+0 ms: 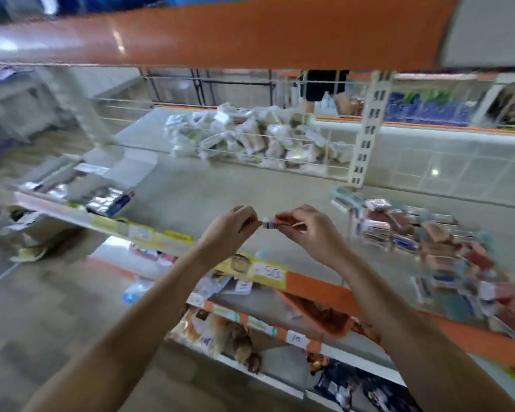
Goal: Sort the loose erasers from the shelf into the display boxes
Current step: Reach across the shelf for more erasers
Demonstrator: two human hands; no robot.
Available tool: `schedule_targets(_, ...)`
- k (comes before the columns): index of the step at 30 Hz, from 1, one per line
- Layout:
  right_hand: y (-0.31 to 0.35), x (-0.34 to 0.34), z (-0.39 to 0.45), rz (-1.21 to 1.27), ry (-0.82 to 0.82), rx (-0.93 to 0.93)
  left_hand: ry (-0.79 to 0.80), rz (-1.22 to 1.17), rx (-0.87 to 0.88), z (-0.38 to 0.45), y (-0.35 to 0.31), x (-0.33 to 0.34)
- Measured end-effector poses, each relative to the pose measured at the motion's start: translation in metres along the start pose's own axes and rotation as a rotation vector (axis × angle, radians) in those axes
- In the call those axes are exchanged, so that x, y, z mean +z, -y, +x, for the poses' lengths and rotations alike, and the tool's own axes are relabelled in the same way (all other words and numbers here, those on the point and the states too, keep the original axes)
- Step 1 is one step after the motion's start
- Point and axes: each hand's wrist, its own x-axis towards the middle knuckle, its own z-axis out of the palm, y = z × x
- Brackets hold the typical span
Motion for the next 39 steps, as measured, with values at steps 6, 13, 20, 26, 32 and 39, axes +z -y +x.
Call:
schedule_targets(6,0.010,0.056,0.030,-0.095,-0.022,0.101,0.046,-0.016,-0.102,-0.007,0.060,0.003)
schedule_targets(13,0.009,0.062,0.015,-0.152,-0.167,0.292,0.166,-0.074,0.114,0.009,0.079,0.013)
schedule_targets(20,0.005,0.036,-0.028,-0.209,-0.255,0.355,0.271,-0.079,0.229,0.026,0.047,0.041)
schedule_targets(26,-0.007,-0.005,-0.056,-0.248,-0.269,0.386,0.296,-0.062,0.294,0.036,-0.007,0.062)
schedule_targets(32,-0.028,-0.060,-0.077,-0.291,-0.324,0.392,0.268,-0.006,0.328,0.054,-0.063,0.083)
schedule_targets(39,-0.061,-0.118,-0.089,-0.294,-0.344,0.412,0.248,0.043,0.346,0.092,-0.117,0.116)
